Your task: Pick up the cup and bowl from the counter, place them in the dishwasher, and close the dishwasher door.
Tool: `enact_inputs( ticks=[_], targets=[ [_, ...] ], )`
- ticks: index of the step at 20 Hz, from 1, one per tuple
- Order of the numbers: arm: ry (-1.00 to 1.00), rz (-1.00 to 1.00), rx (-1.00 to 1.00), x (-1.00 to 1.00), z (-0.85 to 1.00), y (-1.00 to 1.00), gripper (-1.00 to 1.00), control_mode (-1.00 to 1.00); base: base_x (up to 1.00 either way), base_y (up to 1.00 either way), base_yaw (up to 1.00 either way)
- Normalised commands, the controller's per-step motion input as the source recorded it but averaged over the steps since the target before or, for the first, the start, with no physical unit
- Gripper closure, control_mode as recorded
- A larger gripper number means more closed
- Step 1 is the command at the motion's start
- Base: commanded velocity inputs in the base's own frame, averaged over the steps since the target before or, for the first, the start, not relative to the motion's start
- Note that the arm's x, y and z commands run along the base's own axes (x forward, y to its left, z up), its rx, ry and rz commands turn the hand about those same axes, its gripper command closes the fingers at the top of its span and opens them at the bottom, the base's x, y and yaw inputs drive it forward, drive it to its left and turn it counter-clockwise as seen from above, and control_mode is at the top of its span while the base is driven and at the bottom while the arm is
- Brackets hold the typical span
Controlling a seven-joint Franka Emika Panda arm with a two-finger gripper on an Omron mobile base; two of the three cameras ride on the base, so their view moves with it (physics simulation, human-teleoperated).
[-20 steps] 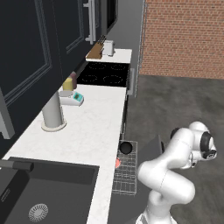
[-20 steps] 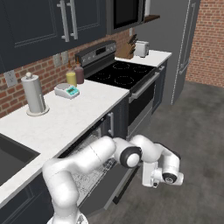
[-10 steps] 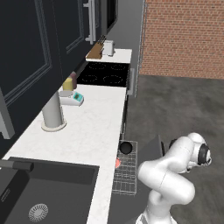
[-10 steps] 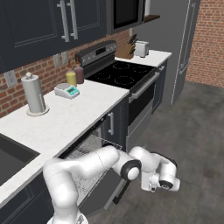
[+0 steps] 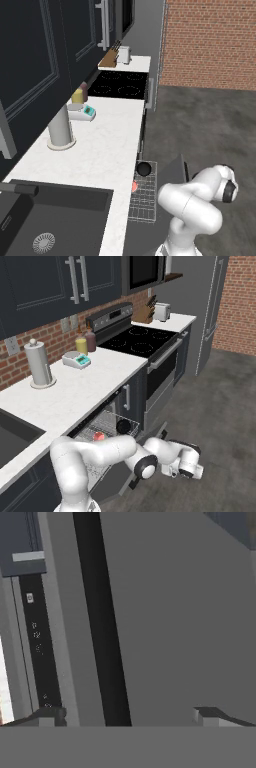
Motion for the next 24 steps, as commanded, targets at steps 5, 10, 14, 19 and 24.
enact_inputs(
  ticks=[5,10,14,19,24],
  targets=[
    [-0.03,-0.1,0.0,0.26,-0.43,0.0,-1.0,-1.0,0.0,0.0,0.0],
    [-0.14,-0.05,0.01,0.12,-0.27,0.26,-1.0,-1.0,0.0,0.0,0.0],
    [-0.19,-0.01,0.04,0.0,-0.36,0.91,-1.0,-1.0,0.0,0.0,0.0],
    [-0.15,0.0,0.09,0.0,-0.2,1.0,-1.0,-1.0,0.0,0.0,0.0],
    [-0.04,0.0,0.15,0.0,-0.19,1.0,-1.0,-1.0,0.0,0.0,0.0]
  ],
)
